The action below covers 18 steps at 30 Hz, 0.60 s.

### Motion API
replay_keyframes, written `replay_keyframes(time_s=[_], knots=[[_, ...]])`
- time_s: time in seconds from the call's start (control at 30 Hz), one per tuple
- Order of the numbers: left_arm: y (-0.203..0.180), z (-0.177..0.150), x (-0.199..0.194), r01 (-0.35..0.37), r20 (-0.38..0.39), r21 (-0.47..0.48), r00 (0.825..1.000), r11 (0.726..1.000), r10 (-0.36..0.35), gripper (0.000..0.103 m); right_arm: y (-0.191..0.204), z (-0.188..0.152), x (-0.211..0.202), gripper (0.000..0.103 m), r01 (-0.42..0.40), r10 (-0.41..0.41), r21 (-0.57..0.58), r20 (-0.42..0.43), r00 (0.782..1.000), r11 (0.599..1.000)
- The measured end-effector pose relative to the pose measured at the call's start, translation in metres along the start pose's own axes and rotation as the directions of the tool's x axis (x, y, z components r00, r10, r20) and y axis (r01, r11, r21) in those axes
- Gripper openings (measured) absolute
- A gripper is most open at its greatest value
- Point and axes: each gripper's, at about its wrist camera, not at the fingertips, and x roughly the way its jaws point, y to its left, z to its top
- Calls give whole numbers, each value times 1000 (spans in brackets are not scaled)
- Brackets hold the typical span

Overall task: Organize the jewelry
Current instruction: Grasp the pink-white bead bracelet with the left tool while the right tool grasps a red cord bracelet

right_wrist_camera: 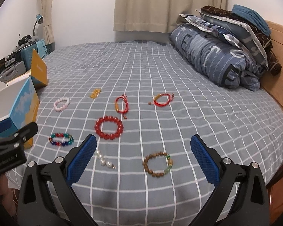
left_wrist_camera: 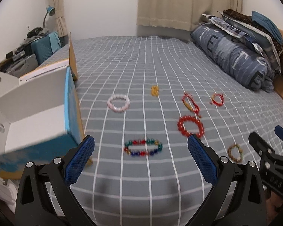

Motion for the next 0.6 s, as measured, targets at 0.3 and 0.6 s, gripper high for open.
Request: replay_keyframes(time_s=[0.3, 0.6], knots=[[7, 68, 57, -13, -54, -23, 998, 1000, 12, 97, 24, 59, 52, 96, -40, 35, -77, -61, 997, 996], [29, 98, 145, -62, -188, -65, 981, 996, 49, 97, 60, 100, 137, 96, -110, 87, -119, -181, 980, 987]])
